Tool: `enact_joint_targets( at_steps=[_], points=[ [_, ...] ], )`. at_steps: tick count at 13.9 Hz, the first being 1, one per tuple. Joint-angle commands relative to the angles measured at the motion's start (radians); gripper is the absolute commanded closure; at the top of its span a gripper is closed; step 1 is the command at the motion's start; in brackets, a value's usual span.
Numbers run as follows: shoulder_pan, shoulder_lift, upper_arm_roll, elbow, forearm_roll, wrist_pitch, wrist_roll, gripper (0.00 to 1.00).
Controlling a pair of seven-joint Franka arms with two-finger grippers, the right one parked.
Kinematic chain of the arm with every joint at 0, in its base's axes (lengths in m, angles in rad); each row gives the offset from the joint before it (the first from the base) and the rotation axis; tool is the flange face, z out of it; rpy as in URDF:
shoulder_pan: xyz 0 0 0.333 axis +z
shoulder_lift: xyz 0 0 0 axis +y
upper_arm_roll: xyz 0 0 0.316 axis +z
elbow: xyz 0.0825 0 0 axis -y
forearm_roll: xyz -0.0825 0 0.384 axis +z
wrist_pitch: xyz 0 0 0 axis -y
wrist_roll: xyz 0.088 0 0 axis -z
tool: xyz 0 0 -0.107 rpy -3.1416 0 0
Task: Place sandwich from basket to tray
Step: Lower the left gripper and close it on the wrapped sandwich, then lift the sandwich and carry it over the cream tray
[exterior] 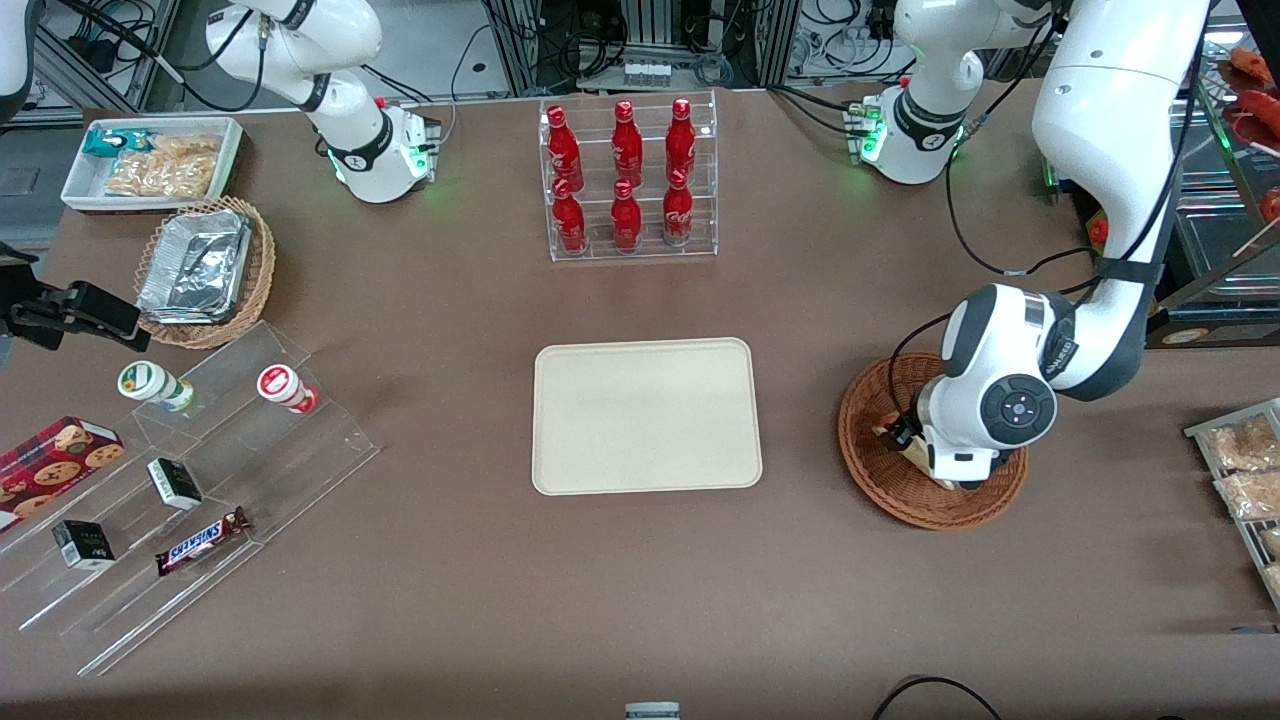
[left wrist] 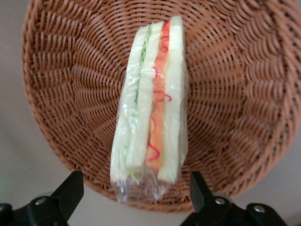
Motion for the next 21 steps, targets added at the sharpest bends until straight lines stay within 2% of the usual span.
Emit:
enact_joint_targets(
  at_steps=[1,4,6,7,9,10,11,15,18,21],
  points=[
    [-0.006,-0.045,0.03,-0.097,0.017,0.092,-0.025,0.0],
    [-0.005,-0.033,0.05,-0.108,0.016,0.138,-0.023,0.01],
    [-0.002,-0.028,0.05,-0.108,0.016,0.152,-0.023,0.1],
    [0.001,-0.03,0.05,-0.106,0.013,0.152,-0.025,0.23],
    [0.0,-0.025,0.05,-0.097,0.01,0.151,-0.026,0.65],
    [-0.002,-0.028,0.05,-0.097,0.008,0.152,-0.026,0.81],
    [-0.005,-0.028,0.048,-0.092,0.008,0.152,-0.026,0.88],
    [-0.055,-0.034,0.036,-0.017,0.013,0.12,-0.009,0.91],
    [-0.227,0.01,0.037,0.16,0.014,-0.035,-0.008,0.91],
    [-0.379,0.05,0.036,0.243,0.01,-0.026,0.042,0.9]
  ],
)
